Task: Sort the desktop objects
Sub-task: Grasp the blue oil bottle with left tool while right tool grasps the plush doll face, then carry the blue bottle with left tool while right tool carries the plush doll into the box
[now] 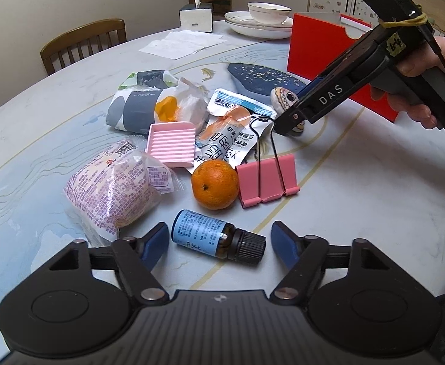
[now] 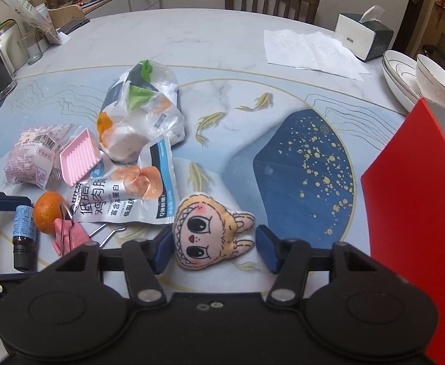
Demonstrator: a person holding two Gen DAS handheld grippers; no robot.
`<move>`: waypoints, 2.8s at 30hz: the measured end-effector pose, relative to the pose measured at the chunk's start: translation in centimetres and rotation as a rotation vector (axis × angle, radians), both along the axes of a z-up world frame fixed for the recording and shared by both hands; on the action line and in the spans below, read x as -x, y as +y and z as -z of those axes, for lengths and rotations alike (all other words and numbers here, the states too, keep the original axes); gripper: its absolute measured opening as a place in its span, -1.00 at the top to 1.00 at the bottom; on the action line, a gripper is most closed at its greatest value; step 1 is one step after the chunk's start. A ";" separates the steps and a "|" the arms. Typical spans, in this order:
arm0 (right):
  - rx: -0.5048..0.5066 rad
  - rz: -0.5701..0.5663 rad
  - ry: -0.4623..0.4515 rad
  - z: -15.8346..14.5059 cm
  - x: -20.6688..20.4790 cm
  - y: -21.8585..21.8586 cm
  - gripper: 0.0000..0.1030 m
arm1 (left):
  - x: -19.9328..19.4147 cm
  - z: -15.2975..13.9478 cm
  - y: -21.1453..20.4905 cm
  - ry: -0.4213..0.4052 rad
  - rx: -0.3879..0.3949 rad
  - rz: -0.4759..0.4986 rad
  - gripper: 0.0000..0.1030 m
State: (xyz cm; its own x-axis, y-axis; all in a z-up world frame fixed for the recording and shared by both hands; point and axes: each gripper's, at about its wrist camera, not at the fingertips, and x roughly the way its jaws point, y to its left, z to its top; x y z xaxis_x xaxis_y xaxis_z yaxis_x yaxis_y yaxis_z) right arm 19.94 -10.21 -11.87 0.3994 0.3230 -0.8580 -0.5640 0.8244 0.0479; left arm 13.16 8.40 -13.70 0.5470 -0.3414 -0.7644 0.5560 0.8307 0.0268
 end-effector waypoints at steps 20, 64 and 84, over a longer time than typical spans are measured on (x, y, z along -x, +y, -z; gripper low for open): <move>-0.024 0.025 -0.020 -1.2 2.1 -2.4 0.00 | 1.4 -0.6 -1.2 0.010 -0.005 -0.074 -0.21; -0.154 0.058 -0.123 -13.8 5.1 -14.8 0.00 | 2.2 -12.9 -11.5 -0.089 0.168 -0.087 -0.21; -0.153 0.063 -0.125 -13.1 0.1 -22.6 0.00 | -1.4 -13.5 -20.8 -0.099 0.157 -0.051 -0.21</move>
State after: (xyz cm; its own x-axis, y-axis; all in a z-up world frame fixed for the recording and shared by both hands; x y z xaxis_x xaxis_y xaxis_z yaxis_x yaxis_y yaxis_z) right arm 19.87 -32.86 1.24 0.5230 0.4167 -0.7435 -0.5213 0.8465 0.1078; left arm 14.60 -12.36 -0.25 0.6366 -0.4227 -0.6450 0.5146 0.8558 -0.0530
